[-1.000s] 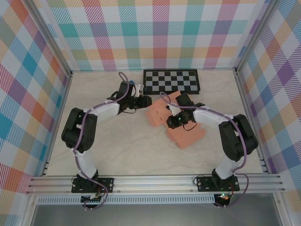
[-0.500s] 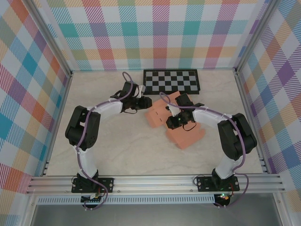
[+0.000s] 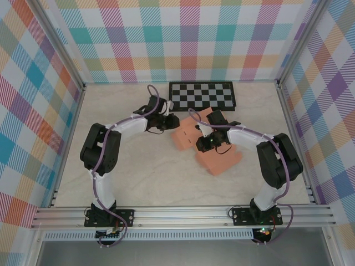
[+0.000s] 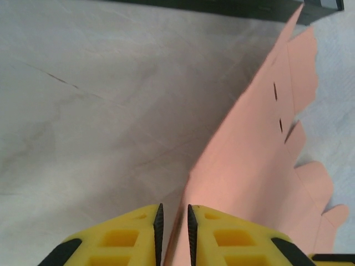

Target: Fold the paper box

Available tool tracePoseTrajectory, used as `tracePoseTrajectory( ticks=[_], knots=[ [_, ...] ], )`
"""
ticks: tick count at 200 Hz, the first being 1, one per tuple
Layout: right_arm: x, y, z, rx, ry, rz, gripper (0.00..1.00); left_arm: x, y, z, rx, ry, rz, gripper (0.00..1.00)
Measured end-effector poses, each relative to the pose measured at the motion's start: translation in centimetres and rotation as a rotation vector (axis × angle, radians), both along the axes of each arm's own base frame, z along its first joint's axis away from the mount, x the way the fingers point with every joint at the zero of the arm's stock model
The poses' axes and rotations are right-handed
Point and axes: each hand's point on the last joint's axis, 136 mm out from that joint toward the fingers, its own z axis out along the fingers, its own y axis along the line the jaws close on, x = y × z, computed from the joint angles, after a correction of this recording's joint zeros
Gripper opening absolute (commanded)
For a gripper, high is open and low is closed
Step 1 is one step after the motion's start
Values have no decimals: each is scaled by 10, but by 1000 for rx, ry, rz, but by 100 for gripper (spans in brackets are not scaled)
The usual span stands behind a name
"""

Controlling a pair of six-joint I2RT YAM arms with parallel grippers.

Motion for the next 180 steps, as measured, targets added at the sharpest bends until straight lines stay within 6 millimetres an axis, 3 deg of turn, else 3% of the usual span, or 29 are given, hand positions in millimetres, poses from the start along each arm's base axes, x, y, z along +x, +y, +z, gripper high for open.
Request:
tracePoseTrajectory(
  ticks=[35, 81, 148, 180],
  knots=[
    [-4, -2, -6, -5, 13, -6, 7, -18, -15, -4, 8, 30, -43, 8],
    [-4, -2, -8, 3, 21, -28, 11, -20, -18, -4, 30, 18, -52, 4],
    [2, 0, -3, 31, 32, -96, 33, -24, -32, 3, 126, -92, -109, 0],
    [9, -11, 23, 112, 38, -217, 45, -19, -28, 2, 175, -137, -115, 0]
  ],
)
